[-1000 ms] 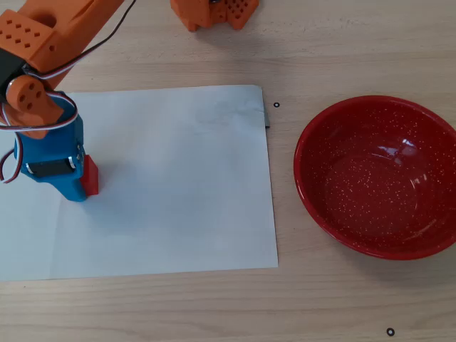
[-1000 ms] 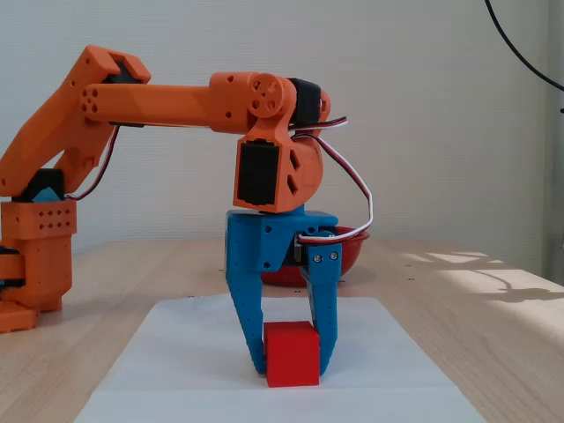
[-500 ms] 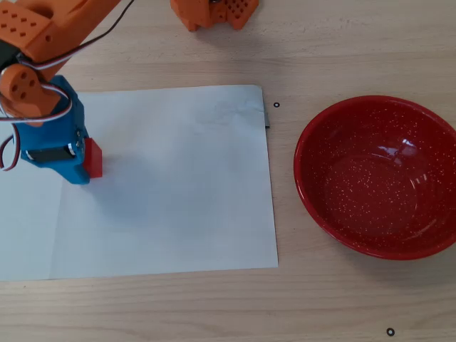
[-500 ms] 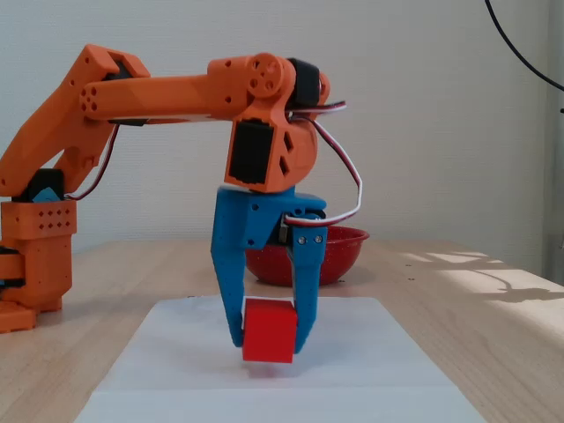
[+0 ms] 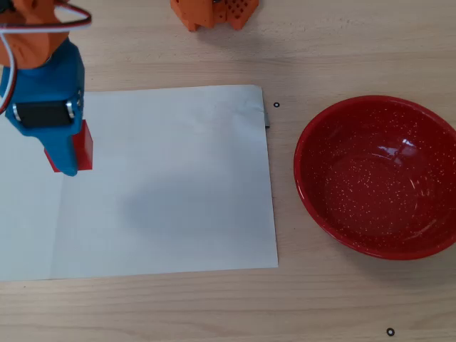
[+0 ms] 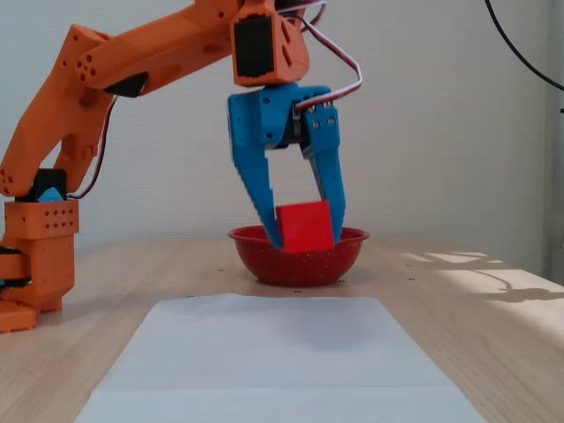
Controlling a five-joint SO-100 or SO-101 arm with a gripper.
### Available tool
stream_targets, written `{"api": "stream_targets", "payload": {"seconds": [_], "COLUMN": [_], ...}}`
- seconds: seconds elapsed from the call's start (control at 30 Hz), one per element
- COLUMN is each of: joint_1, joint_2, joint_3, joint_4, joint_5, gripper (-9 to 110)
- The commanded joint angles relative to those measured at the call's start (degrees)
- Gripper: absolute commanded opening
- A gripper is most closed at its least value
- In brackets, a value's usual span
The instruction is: Grasp the red cube and put it in the red bowl
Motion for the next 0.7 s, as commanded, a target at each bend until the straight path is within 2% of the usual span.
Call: {"api": "stream_targets", "payload": {"seconds": [0.0,0.27,0.67], "joint_1": [2.5,10.3,27.9], "joint_2": [11.9,20.1,30.8], "joint_3": [-5.7,-0.9,5.9], "joint_4": [7.9,8.2,8.2], "joint_5": [-2.3,-6.5,-16.8], "gripper": [0,0,0]}}
